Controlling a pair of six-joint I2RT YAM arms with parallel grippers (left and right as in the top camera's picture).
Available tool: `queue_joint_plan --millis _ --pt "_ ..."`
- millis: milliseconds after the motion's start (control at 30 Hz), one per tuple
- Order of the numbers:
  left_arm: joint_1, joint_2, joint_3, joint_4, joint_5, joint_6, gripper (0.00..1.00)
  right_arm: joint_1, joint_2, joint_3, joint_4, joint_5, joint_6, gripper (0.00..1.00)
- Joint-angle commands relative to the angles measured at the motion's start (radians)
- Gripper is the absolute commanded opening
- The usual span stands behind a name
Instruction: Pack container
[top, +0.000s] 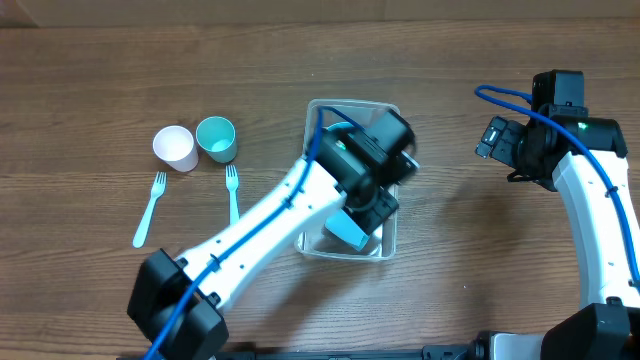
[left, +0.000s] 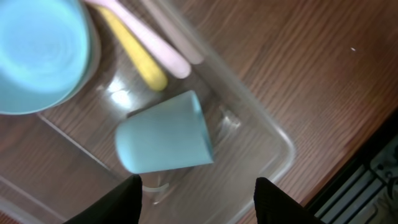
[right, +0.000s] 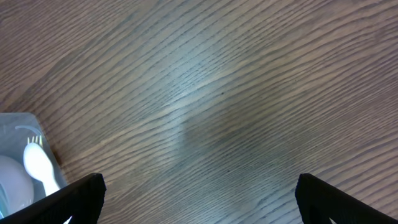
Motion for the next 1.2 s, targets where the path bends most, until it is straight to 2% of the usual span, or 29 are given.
queue_joint_plan --millis 0,167,267,500,667,1033,1167 --pt "-0.083 -0.006 0.022 0.011 -0.134 -0.125 0.55 0.000 -0.024 0.022 0.002 0.008 -0.003 1.00" --pt "-0.123 -0.006 0.021 0.005 -0.257 -0.314 0.54 0.000 -0.024 0.022 0.002 0.008 -0.003 1.00" --pt "-0.120 -0.006 -0.005 0.013 -0.284 -0.363 0.52 0.000 -0.024 0.022 0.002 0.008 -0.003 1.00" --pt "-0.120 0.005 -0.113 0.115 -0.288 -0.397 0.48 0.000 -0.024 0.022 0.002 0.008 -0.003 1.00" --pt "-0.126 0.006 -0.142 0.114 -0.303 -0.397 0.40 0.000 -0.024 0.022 0.002 0.008 -0.003 1.00" --pt "-0.136 0.007 -0.206 0.132 -0.302 -0.397 0.50 0.000 -0.024 0.022 0.002 0.008 -0.003 1.00" --pt "-0.136 0.007 -0.231 0.159 -0.302 -0.397 0.50 0.000 -0.024 0.022 0.002 0.008 -0.003 1.00"
